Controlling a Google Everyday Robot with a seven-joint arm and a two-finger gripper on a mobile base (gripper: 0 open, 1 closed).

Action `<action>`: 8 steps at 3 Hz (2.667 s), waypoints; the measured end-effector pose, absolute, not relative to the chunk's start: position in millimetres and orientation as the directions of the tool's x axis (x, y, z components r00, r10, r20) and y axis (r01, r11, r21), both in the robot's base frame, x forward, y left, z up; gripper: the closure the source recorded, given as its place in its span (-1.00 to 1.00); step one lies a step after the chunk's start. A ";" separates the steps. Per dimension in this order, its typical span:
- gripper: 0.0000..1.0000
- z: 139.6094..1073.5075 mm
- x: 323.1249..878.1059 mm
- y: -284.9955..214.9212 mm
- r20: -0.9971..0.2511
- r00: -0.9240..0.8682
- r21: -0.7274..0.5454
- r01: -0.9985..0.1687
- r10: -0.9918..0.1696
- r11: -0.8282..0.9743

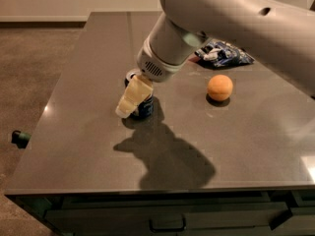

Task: Move pepsi can near orange

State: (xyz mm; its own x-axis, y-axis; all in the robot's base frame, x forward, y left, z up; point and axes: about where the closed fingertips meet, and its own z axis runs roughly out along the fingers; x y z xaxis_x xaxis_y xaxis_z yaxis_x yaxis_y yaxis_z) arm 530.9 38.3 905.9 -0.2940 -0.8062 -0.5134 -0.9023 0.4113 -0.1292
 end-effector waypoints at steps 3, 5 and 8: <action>0.27 912.9 539.8 25.6 -0.541 -0.332 -0.109 -0.883 -0.773 0.456; 1.00 941.5 535.7 -27.6 -0.554 -0.382 -0.104 -0.850 -0.740 0.517; 1.00 942.3 539.1 -53.1 -0.615 -0.365 -0.086 -0.850 -0.699 0.520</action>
Offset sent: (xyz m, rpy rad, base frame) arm 0.0127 -0.0056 -0.0039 0.0377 0.0194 -0.0422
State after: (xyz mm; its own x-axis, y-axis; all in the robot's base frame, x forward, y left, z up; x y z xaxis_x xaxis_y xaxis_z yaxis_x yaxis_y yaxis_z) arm 539.1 -53.1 942.3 -0.3654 -0.6988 -0.6149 -0.8498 0.5201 -0.0861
